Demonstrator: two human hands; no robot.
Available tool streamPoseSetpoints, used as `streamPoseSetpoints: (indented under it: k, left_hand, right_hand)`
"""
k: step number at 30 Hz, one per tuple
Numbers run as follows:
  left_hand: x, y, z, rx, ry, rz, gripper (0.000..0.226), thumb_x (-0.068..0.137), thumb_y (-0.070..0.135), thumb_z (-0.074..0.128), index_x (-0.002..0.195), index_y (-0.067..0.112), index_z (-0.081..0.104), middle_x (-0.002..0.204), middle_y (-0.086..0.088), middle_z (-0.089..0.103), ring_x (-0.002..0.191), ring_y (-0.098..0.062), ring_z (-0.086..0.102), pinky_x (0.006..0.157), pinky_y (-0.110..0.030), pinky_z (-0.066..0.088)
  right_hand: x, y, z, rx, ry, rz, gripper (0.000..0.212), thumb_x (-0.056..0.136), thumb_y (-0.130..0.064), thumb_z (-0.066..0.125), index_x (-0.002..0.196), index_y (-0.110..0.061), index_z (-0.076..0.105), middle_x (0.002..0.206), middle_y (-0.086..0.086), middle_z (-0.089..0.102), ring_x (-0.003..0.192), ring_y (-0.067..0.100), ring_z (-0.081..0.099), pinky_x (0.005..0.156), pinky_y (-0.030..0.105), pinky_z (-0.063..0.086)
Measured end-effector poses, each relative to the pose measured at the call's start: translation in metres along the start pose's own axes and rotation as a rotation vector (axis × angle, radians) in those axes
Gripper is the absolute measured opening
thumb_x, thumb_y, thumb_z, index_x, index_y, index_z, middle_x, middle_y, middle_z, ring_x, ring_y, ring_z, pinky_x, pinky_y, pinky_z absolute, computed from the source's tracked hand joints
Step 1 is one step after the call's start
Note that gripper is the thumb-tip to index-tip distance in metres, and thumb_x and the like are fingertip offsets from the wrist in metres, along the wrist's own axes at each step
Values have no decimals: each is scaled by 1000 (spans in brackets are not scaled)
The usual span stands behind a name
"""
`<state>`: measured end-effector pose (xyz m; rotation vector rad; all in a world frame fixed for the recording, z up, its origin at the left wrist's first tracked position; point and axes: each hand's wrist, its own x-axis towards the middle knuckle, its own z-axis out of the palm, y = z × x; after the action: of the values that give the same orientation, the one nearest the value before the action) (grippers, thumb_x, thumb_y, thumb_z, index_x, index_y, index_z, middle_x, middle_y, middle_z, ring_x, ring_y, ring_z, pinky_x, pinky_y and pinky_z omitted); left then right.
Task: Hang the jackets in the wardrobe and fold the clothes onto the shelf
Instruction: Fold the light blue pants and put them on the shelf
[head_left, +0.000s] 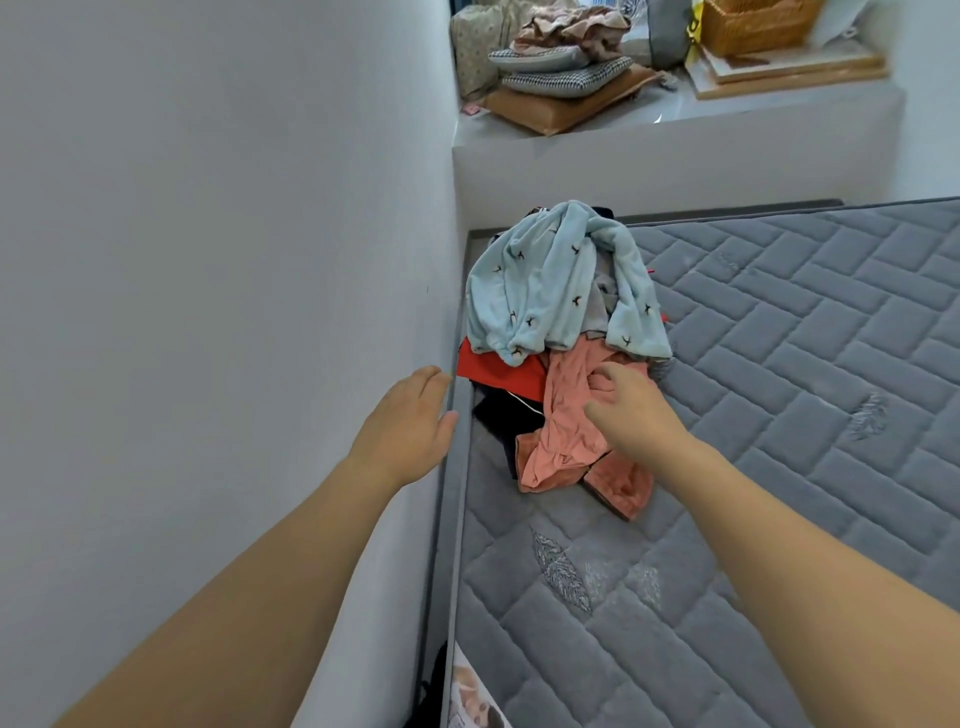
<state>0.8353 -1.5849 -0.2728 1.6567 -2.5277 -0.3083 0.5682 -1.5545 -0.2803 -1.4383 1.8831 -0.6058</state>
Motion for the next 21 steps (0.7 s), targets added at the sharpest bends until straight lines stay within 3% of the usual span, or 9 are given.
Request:
streamPoseSetpoints:
  k: [4, 8, 10, 13, 17, 19, 21]
  left_hand:
    - [92, -7, 19, -54, -17, 65, 45, 99, 22, 50, 141, 6, 45, 144, -12, 45, 127, -29, 45, 107, -34, 34]
    - [185, -20, 63, -164, -80, 8, 44, 99, 25, 50, 138, 7, 46, 145, -10, 41, 128, -28, 43, 104, -32, 35]
    - [241, -37, 102, -194, -159, -22, 46, 98, 28, 51, 138, 7, 45, 144, -9, 40, 127, -28, 42, 104, -36, 38]
    - [308, -58, 158, -228, -253, -69, 57, 94, 36, 56, 141, 8, 40, 145, -7, 38, 132, -28, 38, 105, -38, 38]
    - [364, -77, 229, -306, -343, -107, 76, 83, 47, 64, 146, 17, 33, 148, -5, 33, 136, -30, 32, 108, -46, 37]
    - [376, -83, 257, -264, -397, -91, 75, 81, 49, 64, 146, 25, 33, 151, -5, 27, 140, -32, 23, 111, -49, 33]
    - [383, -89, 277, -250, -430, -59, 58, 86, 40, 59, 140, 31, 40, 154, -3, 24, 144, -29, 16, 114, -51, 27]
  right_hand:
    - [70, 5, 1, 17, 73, 23, 42, 89, -12, 53, 130, -8, 51, 131, 13, 54, 100, 24, 55, 83, 30, 42]
    - [148, 20, 7, -32, 143, 30, 37, 90, -13, 50, 127, -10, 49, 128, 14, 51, 98, 26, 54, 81, 34, 45]
    - [200, 32, 18, -50, 176, 19, 38, 90, -10, 50, 128, -9, 50, 128, 14, 52, 101, 24, 50, 75, 23, 39]
    - [272, 55, 39, -154, 152, 37, 57, 90, -13, 49, 145, -17, 37, 144, 9, 42, 128, 25, 42, 92, 28, 33]
    - [347, 83, 74, -286, 100, 13, 72, 87, -3, 47, 152, -21, 24, 153, 6, 28, 136, 27, 35, 105, 38, 39]
    - [378, 93, 89, -366, 63, -2, 80, 85, 0, 49, 154, -25, 18, 157, 8, 16, 140, 30, 27, 109, 40, 36]
    - [405, 102, 102, -500, 50, -39, 88, 84, 0, 52, 155, -30, 10, 160, 11, 2, 144, 32, 19, 115, 41, 29]
